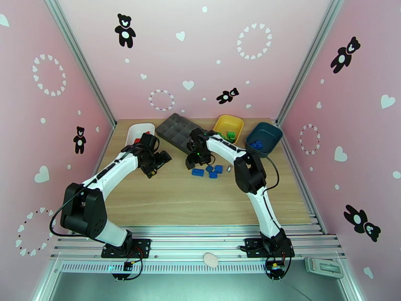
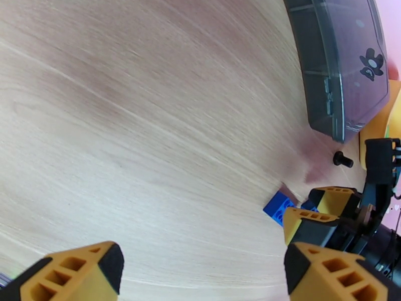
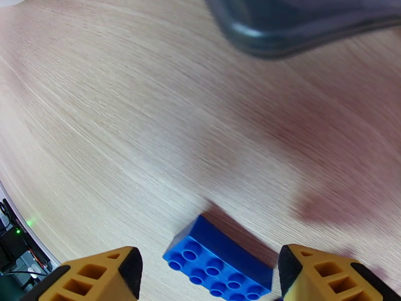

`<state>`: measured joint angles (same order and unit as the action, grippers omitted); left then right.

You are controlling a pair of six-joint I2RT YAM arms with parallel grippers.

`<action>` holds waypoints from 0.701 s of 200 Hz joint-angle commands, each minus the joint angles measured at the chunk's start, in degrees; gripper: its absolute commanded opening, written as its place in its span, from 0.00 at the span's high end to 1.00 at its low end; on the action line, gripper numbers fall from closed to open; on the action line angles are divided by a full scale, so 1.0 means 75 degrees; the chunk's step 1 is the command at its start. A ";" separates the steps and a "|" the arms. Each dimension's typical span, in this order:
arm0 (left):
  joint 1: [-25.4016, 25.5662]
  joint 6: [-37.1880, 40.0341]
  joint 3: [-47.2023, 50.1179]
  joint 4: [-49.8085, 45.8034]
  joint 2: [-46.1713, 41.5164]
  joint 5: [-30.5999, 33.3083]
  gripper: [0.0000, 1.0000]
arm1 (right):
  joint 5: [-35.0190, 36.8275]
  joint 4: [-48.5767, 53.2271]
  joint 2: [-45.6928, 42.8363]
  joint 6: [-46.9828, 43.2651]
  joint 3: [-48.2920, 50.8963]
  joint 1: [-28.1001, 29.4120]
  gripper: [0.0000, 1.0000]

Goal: Sort the legos into containers by color

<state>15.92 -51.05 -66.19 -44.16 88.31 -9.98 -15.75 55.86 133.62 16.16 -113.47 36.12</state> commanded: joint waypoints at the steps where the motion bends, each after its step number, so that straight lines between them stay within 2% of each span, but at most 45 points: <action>1: -0.0052 0.0126 0.0037 -0.0042 -0.0163 0.0085 0.10 | -0.0199 -0.0093 -0.0076 0.0118 0.0405 0.0162 0.24; 34: -0.0056 0.0105 0.0025 0.0017 -0.0132 0.0053 0.10 | -0.0060 -0.0170 -0.0315 0.0151 0.0787 0.0380 0.25; 60: -0.0056 0.0069 0.0133 0.0080 -0.0195 0.0027 0.10 | 0.0558 0.0020 -0.0392 0.0286 0.0798 0.0594 0.29; 111: -0.0049 -0.0099 0.0642 0.0300 -0.0487 -0.0029 0.10 | 0.2055 0.0609 -0.0284 0.0712 0.0601 0.1017 0.43; 140: -0.0057 -0.0143 0.0844 0.0366 -0.0578 -0.0096 0.10 | 0.2355 0.0708 -0.0196 0.1021 0.0592 0.1077 0.54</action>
<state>15.88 -51.37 -61.04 -42.50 85.78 -10.02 -2.66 58.19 132.53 21.21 -108.47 44.07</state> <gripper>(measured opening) 0.902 0.501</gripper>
